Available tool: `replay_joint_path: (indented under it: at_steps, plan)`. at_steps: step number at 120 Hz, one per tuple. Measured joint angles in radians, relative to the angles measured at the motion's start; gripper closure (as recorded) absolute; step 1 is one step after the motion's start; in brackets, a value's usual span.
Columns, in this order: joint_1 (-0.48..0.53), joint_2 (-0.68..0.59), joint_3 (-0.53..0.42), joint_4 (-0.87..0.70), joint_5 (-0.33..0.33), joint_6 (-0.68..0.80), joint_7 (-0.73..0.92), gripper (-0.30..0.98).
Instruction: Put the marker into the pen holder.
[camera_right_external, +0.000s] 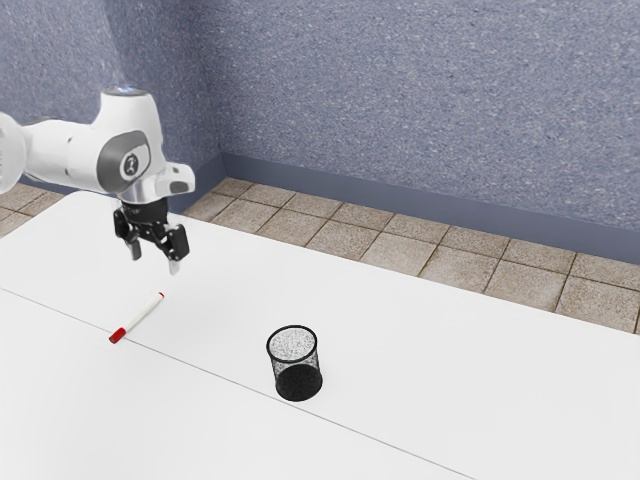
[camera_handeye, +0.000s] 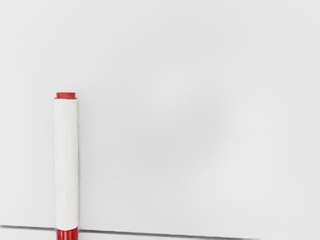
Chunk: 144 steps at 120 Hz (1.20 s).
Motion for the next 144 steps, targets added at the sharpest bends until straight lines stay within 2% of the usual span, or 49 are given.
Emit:
replay_joint_path:
  at_steps: [12, 29, 51, 70, 112, 120, 144]
  plan:
    - [0.001, 0.048, 0.028, -0.006, -0.008, 0.082, 0.063, 0.00]
    - [0.001, 0.143, 0.075, -0.021, -0.055, 0.162, 0.144, 0.00]
    - [0.003, 0.194, 0.103, -0.020, -0.085, 0.219, 0.214, 0.00]
    - [0.005, 0.224, 0.120, -0.013, -0.116, 0.227, 0.243, 0.00]
    - [0.006, 0.242, 0.129, -0.012, -0.136, 0.195, 0.244, 0.00]
    - [0.007, 0.242, 0.129, -0.012, -0.139, 0.191, 0.243, 0.03]
    - [0.009, 0.244, 0.129, -0.012, -0.143, 0.185, 0.238, 0.24]
